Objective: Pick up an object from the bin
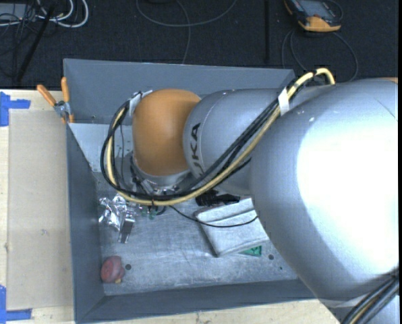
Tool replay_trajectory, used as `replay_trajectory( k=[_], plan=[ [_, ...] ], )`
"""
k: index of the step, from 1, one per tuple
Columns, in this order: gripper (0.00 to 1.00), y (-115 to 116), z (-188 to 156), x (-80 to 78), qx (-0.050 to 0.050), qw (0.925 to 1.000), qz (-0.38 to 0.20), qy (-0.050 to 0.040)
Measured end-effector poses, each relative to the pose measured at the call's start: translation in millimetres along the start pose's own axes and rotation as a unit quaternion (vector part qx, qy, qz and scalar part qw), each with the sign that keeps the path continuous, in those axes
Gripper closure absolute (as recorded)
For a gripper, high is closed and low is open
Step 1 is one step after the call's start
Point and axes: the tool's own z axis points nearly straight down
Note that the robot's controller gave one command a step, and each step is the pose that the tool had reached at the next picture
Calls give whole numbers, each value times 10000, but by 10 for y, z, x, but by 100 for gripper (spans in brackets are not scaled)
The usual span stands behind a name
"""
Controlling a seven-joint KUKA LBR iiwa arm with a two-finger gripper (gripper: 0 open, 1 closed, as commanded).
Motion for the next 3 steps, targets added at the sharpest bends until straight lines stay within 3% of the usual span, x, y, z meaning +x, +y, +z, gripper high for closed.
replay_trajectory(
  k=[1, 2, 3],
  plan=[
    [0, 32, 315, -42, -18, 9988, 485, -24],
    [0, 37, 305, -47, -11, 9988, 485, -9],
    [100, 47, 276, -69, -34, 9988, 491, -39]
  ],
)
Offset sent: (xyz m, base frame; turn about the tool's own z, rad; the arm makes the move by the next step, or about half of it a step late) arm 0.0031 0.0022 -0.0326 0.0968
